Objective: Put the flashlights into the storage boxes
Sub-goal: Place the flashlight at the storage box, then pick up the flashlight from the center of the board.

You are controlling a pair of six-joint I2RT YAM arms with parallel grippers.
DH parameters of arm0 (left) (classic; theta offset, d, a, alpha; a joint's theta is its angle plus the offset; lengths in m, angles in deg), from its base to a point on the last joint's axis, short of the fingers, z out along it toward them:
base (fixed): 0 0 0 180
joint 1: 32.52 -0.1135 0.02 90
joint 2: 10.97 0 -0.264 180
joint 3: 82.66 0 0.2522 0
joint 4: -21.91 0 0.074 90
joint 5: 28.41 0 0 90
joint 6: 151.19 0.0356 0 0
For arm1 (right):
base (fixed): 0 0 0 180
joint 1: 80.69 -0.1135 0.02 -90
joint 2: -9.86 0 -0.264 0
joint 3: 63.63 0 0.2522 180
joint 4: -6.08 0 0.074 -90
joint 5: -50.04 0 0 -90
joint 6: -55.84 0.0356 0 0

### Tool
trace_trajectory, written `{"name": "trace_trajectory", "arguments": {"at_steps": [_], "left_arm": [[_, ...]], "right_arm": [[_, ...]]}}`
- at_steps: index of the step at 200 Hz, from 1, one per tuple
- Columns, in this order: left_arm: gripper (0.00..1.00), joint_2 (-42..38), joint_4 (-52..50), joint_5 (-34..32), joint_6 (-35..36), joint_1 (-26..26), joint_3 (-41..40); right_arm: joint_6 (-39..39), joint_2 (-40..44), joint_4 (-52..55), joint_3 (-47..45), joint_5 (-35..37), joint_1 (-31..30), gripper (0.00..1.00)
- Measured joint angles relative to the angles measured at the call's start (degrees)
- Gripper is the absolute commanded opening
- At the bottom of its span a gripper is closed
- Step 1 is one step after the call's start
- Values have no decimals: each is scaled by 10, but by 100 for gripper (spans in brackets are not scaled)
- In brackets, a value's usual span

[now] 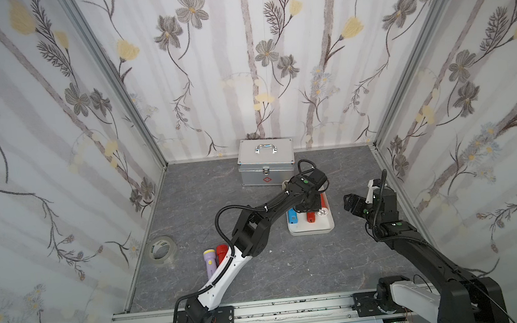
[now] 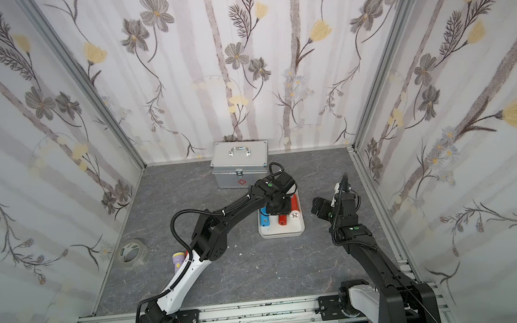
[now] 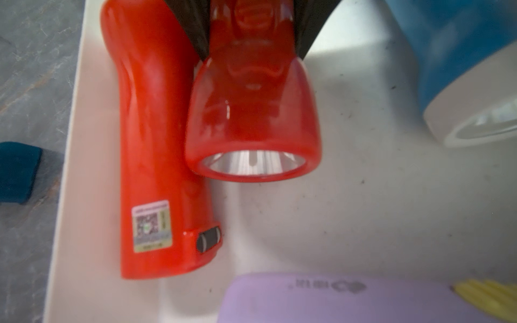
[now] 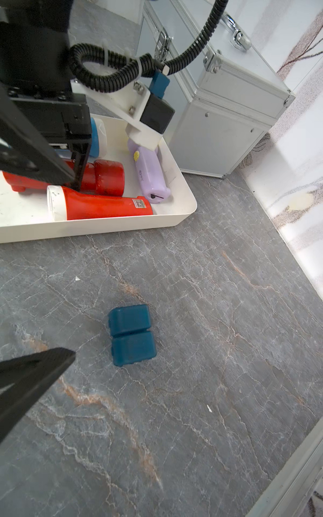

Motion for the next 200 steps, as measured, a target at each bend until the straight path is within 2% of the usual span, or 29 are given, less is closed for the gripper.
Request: {"name": "trace_trajectory", "arguments": {"at_steps": [45,90,167,181,200], "left_arm": [[59,0,0,-10,-17,0,6],[68,-4,2,-12,-31,0,15],[71,-91,-26,-44,-10,-6,12],[71,-125,-30,-52,0,-12,-10],[70,-194,-30,-63,15,-25,-84]], "right_arm": [[0,0,0,0,-9,0,92],[0,5,0,0,-9,0,92],[0,3,-1,2,-28,0,91],[1,-1,-2,3,-31,-1,91],[5,-6,-3,4,-38,-4,91]]}}
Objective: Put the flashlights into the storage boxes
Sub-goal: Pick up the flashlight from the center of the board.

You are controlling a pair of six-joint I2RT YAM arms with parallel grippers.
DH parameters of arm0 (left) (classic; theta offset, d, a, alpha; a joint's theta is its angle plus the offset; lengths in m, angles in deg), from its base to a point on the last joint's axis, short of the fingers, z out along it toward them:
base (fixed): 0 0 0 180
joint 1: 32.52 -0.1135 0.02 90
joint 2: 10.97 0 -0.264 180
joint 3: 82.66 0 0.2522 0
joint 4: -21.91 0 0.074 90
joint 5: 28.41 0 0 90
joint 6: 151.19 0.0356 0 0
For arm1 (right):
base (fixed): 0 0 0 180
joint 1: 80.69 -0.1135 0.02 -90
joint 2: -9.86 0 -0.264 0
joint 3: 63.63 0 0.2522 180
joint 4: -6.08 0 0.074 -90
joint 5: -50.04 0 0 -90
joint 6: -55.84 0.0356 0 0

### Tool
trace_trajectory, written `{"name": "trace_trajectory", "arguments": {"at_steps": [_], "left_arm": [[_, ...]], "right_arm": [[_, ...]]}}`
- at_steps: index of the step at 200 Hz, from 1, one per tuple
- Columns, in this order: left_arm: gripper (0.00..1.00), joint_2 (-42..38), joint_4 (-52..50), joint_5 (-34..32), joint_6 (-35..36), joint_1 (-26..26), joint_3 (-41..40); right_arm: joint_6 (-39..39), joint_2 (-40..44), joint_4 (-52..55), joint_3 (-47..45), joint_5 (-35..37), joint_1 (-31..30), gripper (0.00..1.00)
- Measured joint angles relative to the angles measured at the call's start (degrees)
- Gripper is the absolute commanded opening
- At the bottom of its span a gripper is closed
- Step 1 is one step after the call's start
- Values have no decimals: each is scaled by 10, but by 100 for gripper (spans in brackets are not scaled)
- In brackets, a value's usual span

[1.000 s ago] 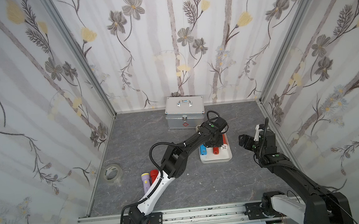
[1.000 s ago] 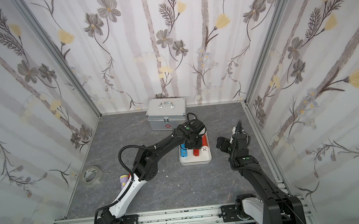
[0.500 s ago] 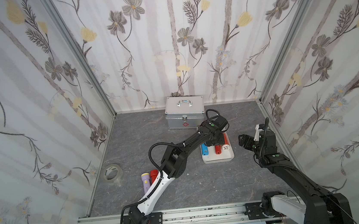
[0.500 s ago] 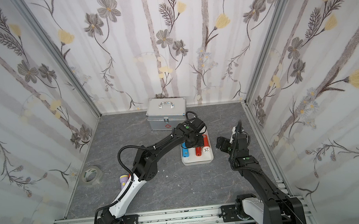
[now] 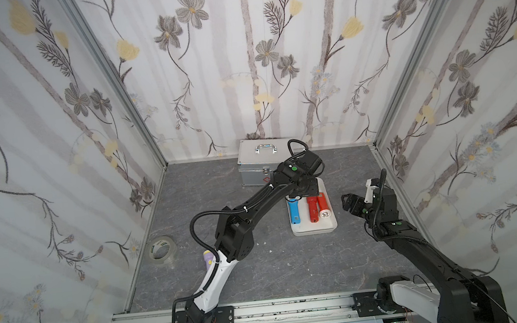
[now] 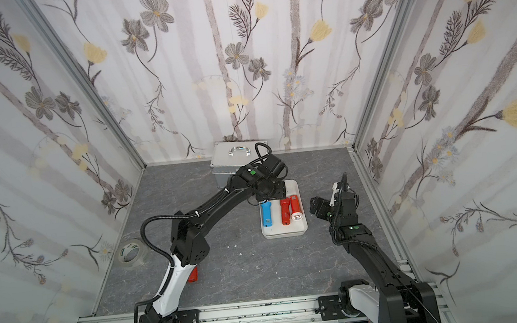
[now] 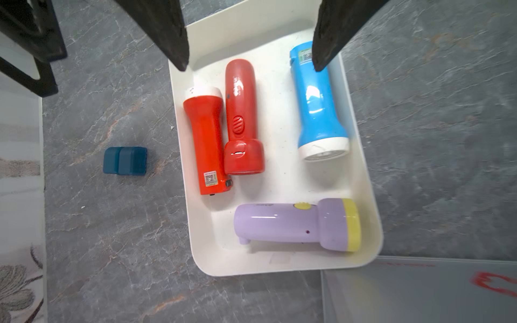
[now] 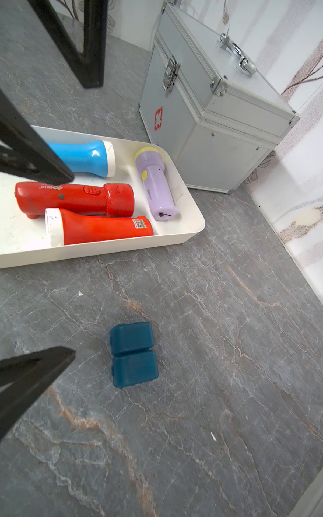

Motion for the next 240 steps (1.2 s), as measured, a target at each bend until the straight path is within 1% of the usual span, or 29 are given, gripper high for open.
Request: {"name": "trace_trajectory", "arguments": {"at_steps": [20,72,88,108,134,158,220,240], "left_arm": [[69,-89,15,-11,14,-22,-118],[67,-361,42,-54,30,-115,-499],[66,-423,43,-59,29,-139,-592],[66,-482,47,-63,25,-154,-681],[66,-526,61,-67,16,-168,-754],[66,-541,75,-69,7,-180,-796],[66,-527,109,-68,-18,-182,-829],[70,-532,109,-74,-24,-182,-832]], "right_arm": [[0,-8,-3,2,0,-5,90],[0,-36,-13,10,0,-22,90],[2,-50,-18,15,0,-29,90],[6,-66,-25,19,0,-39,90],[11,-76,-26,24,2,-49,90],[15,-77,-27,25,5,-53,90],[28,-77,-30,29,13,-65,90],[30,-77,-30,35,15,-67,90]]}}
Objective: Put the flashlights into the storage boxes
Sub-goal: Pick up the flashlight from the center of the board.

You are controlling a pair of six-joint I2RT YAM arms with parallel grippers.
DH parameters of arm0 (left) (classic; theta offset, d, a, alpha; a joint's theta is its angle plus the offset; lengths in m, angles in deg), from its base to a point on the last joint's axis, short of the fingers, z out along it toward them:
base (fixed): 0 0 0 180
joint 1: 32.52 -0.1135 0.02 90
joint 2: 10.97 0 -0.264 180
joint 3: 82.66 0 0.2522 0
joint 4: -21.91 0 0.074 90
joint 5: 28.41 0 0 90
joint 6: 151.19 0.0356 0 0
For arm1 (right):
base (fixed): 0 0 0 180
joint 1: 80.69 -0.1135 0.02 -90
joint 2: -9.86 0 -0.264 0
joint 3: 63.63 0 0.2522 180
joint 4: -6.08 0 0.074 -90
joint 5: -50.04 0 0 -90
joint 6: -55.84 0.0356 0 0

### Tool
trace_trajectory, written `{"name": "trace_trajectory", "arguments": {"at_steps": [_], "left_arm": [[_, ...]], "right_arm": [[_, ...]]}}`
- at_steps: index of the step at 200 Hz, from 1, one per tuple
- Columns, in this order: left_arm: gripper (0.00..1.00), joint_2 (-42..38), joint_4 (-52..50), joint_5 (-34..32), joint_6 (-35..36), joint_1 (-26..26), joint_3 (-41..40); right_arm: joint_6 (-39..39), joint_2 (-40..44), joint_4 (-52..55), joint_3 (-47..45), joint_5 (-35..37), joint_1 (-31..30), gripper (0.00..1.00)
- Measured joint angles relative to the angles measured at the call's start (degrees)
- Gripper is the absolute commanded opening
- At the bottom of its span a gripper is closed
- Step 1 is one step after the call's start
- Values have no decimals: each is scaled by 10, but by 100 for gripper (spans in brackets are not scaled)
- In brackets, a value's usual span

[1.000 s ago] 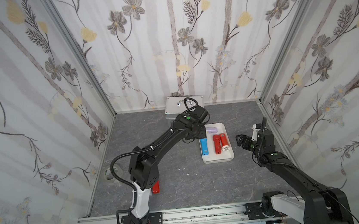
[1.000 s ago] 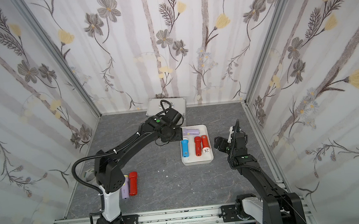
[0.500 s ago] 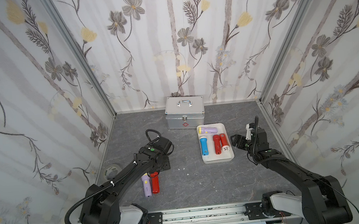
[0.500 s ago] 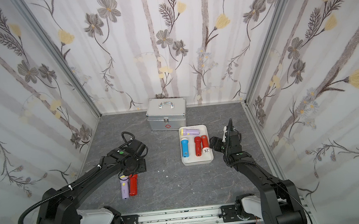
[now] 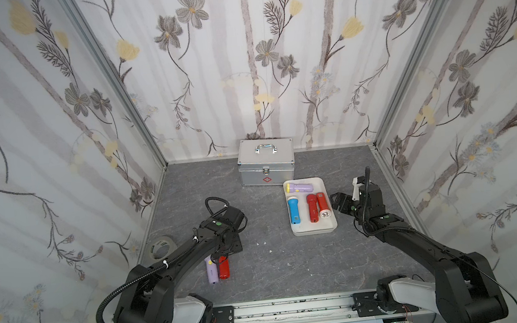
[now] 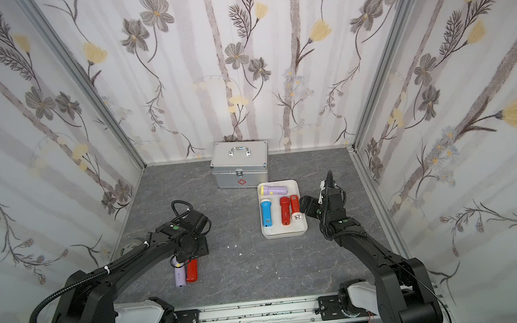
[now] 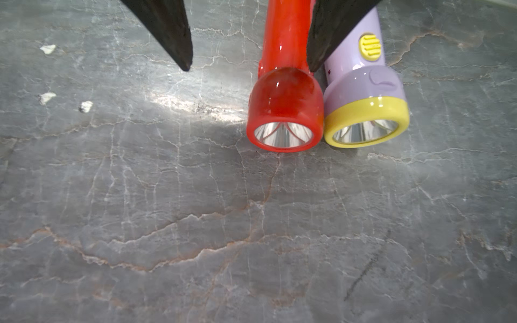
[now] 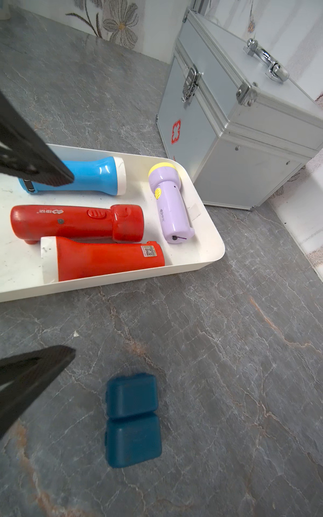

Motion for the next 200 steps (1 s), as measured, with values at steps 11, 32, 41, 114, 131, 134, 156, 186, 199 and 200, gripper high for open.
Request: {"name": "trace_trajectory", "arguments": {"at_steps": [11,32,41,114,131,134,156,186,199,200], "left_arm": [[73,-6,-1,-3,-4,0,-3],[76,-14,-5,-13,-9,0,-8],[76,-16,-6,-15,-11,0,-11],[68,12,40,19,-43,0,-59],[63,19,57,31,-50,0,-59],[62,20,60,33,-51,0,-59],[56,27,78,44,-54,0,-59],[53,40,94,53,-56,1,-63],[54,49,101,57,-56,2,-64],[54,49,101,57,-56,2,-64]], "right_arm": [[0,0,0,4,0,0,90],[0,-5,0,12,0,-1,90],[0,-7,0,16,0,-1,90],[0,-15,1,32,0,-4,89],[0,-15,1,33,0,-4,89],[0,-15,1,33,0,-4,89],[0,-15,1,33,0,-4,89],[0,-15,1,33,0,-4,90],[0,-15,1,33,0,-4,89],[0,-15,1,33,0,-4,89]]}}
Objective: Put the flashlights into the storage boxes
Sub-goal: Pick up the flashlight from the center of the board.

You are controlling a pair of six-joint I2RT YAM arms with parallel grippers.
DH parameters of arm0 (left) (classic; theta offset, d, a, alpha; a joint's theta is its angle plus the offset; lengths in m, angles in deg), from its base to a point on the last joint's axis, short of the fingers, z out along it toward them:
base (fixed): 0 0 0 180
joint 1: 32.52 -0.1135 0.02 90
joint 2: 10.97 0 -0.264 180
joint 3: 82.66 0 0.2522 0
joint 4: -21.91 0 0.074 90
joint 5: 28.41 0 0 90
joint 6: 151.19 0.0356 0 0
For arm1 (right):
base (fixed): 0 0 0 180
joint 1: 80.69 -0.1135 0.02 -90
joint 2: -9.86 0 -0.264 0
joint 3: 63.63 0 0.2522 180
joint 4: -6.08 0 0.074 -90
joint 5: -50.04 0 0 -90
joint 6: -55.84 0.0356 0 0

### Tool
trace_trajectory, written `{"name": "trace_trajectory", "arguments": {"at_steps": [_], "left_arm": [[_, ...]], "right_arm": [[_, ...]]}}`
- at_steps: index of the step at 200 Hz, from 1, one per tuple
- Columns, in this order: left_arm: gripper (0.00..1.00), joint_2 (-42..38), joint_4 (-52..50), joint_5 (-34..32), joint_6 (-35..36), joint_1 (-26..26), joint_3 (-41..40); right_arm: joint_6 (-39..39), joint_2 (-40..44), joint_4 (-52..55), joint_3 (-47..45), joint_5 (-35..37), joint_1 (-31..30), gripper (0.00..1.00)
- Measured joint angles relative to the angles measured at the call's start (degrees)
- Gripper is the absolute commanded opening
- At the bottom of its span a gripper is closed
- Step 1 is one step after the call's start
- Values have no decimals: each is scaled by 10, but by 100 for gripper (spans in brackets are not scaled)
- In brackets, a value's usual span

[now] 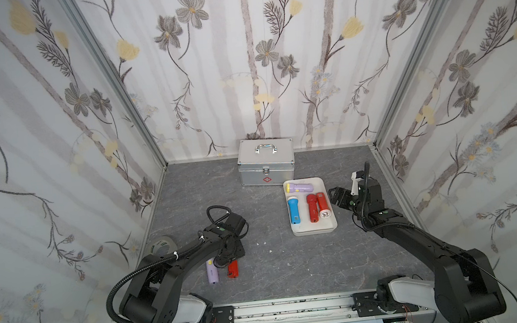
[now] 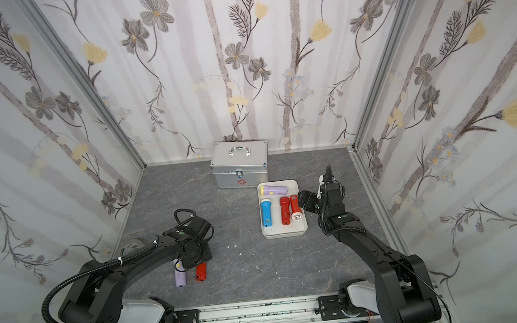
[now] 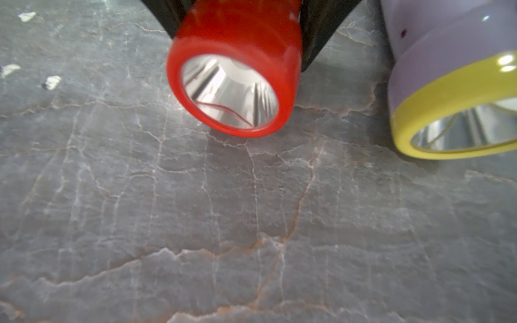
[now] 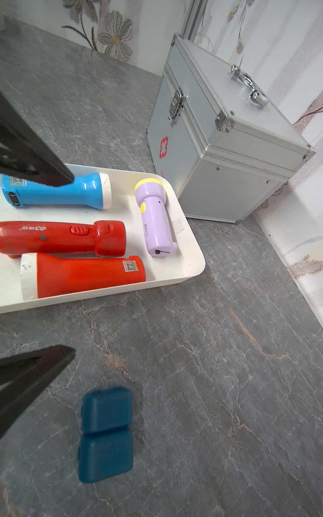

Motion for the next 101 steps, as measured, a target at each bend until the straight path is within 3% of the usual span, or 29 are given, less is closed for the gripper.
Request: {"name": "trace_trajectory", "arguments": {"at_steps": [27,66,101], "left_arm": [[57,17,2,-6,-4,7,7],[37,35,2,-13,-9,18,22],[33,22,-4,2,-12,33,47]], "right_arm": [[0,0,0,0,0,0,90],[0,0,0,0,0,0,90],[0,0,2,0,0,0,90]]}}
